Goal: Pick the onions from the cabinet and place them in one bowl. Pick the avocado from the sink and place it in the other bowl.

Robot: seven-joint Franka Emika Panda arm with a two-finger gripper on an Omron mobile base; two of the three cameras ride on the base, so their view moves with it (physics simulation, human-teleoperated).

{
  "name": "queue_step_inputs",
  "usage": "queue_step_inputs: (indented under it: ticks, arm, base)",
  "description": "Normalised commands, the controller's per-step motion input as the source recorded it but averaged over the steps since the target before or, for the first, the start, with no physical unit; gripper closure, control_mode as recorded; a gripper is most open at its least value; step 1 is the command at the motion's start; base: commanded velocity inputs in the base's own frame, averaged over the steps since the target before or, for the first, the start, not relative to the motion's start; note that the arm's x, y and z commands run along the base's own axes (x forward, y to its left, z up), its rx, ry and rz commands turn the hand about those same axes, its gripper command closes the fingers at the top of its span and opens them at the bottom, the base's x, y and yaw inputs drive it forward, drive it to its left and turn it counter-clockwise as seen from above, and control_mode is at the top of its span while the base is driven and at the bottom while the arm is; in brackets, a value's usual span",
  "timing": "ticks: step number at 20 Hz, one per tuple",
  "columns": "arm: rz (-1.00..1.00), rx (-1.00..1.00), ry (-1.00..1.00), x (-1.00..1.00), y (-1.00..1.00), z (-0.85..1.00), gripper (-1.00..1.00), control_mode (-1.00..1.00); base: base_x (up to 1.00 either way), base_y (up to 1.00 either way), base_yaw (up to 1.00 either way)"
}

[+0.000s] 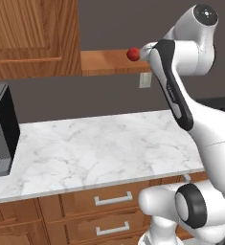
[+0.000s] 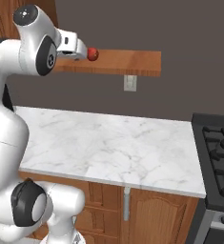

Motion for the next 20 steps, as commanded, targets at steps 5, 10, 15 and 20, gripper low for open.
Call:
queue_step_inputs:
  ticks: [5, 10, 15, 20]
  arm:
    - [0.0, 0.0, 0.0, 0.52, 0.0, 0.0, -1.0, -1.0]
    - [0.0, 0.0, 0.0, 0.42, 0.0, 0.0, -1.0, -1.0]
    - [0.0, 0.0, 0.0, 0.23, 0.0, -0.06, -1.0, -1.0]
    - [0.0, 0.0, 0.0, 0.29, 0.0, -0.16, -1.0, -1.0]
  base:
    - [0.0, 0.0, 0.0]
    - [0.0, 0.0, 0.0]
    - [0.0, 0.0, 0.0]
    - [0.0, 0.0, 0.0]
